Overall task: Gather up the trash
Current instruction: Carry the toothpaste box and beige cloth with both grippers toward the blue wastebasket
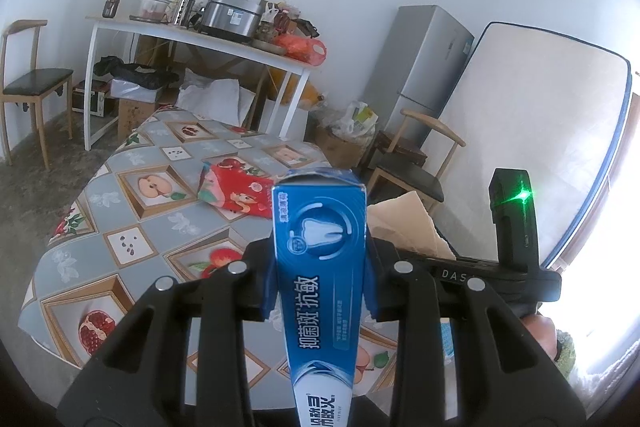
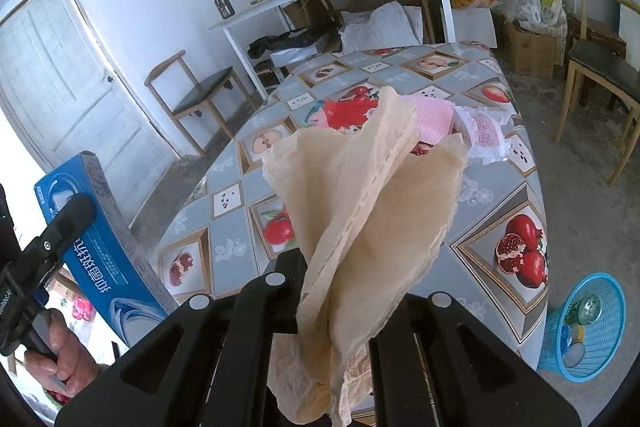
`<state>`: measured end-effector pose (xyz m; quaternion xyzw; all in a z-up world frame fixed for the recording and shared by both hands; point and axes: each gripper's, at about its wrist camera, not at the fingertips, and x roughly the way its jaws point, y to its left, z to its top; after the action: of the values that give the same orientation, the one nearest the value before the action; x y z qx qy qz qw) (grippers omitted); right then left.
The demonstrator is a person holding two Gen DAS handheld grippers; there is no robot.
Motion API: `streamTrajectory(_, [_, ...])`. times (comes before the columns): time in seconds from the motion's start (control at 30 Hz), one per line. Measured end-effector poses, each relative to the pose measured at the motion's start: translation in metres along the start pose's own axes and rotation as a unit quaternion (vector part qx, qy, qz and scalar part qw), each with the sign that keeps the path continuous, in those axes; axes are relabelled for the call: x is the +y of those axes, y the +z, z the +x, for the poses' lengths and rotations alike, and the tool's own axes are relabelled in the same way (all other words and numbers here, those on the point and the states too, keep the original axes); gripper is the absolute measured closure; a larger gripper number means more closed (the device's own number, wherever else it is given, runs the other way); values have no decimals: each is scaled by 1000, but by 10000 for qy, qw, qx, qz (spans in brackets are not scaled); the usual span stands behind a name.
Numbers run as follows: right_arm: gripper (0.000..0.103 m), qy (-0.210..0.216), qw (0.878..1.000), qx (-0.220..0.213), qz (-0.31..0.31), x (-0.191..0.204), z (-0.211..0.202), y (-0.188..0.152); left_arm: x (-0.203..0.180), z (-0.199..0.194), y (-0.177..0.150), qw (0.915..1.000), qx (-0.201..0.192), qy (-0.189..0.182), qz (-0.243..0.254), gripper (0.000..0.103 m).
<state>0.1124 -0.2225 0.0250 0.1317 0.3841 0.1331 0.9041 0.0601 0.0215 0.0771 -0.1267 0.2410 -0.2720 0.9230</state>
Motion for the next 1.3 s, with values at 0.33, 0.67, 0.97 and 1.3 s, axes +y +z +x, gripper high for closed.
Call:
streamTrajectory(0.33, [97,5,10000,-3,5,0,0,0,0,-1,0,10000,-3,0,2,72])
streamTrajectory(0.67, [97,47,10000,-53,24,2,-4,2,0,-2,0,10000,-8,-5,7,72])
streamTrajectory(0.97, [97,113,9995,-248,140,-11,-21,1,-7,0,3,10000,13,-51,66,72])
streamTrajectory(1.3, [97,85,9962,-676,543,-60,-60,-8,-51,25,19,9989,159,-331,299,72])
